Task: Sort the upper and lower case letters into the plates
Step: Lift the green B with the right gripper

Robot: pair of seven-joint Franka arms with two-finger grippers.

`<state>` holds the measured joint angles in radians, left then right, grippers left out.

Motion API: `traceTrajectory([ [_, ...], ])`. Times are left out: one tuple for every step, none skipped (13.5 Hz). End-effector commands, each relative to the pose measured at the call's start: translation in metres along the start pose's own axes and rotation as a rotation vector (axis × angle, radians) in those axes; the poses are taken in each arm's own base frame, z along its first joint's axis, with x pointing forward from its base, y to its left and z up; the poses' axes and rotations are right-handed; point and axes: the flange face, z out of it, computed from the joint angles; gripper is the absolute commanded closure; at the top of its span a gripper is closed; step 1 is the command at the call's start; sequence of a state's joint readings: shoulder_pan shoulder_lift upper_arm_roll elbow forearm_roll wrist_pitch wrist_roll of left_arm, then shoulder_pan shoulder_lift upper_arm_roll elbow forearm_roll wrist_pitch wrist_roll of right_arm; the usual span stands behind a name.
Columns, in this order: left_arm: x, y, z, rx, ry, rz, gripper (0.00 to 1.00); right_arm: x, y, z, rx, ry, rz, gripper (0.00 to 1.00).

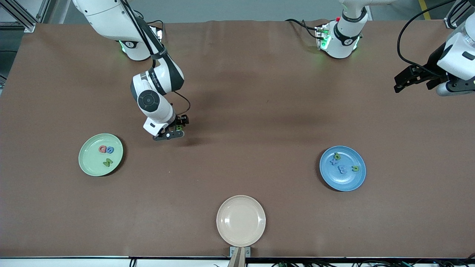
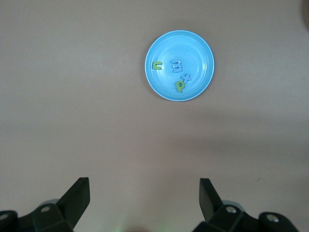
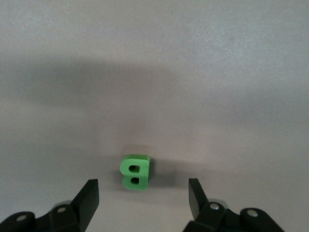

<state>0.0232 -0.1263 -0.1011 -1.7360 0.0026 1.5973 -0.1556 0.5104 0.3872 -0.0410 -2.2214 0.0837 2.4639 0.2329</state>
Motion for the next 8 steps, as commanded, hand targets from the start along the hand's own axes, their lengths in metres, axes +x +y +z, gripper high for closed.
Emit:
traceTrajectory([
  [-0.0010,0.0032,-0.0045,-0.005,0.013,0.010,0.00,-0.0035,-0.0076,0.0053,0.009,0.003,0.007,0.17],
  [-0.0006,0.0041,-0.0045,-0.005,0.013,0.005,0.00,-0.0031,-0.0093,0.0060,0.009,0.007,0.004,0.20],
  [-0.0008,0.0049,-0.0038,-0.004,0.012,0.007,0.00,-0.0035,-0.0108,0.0074,0.008,0.008,0.001,0.24],
  [-0.0007,0.0041,-0.0030,-0.004,0.010,0.005,0.00,-0.0034,-0.0116,0.0087,0.008,0.009,-0.002,0.26],
  [-0.0003,0.0041,-0.0023,-0.004,0.009,0.005,0.00,-0.0032,-0.0115,0.0100,0.008,0.011,-0.002,0.29],
  [0.0004,0.0032,-0.0015,-0.003,0.007,0.005,0.00,-0.0024,-0.0107,0.0118,0.008,0.014,0.000,0.33],
  [-0.0001,0.0032,-0.0022,-0.002,0.009,0.005,0.00,-0.0019,-0.0106,0.0136,0.008,0.017,-0.001,0.37],
  [0.0004,0.0032,-0.0022,-0.003,0.009,0.005,0.00,-0.0017,-0.0106,0.0149,0.008,0.019,-0.001,0.44],
])
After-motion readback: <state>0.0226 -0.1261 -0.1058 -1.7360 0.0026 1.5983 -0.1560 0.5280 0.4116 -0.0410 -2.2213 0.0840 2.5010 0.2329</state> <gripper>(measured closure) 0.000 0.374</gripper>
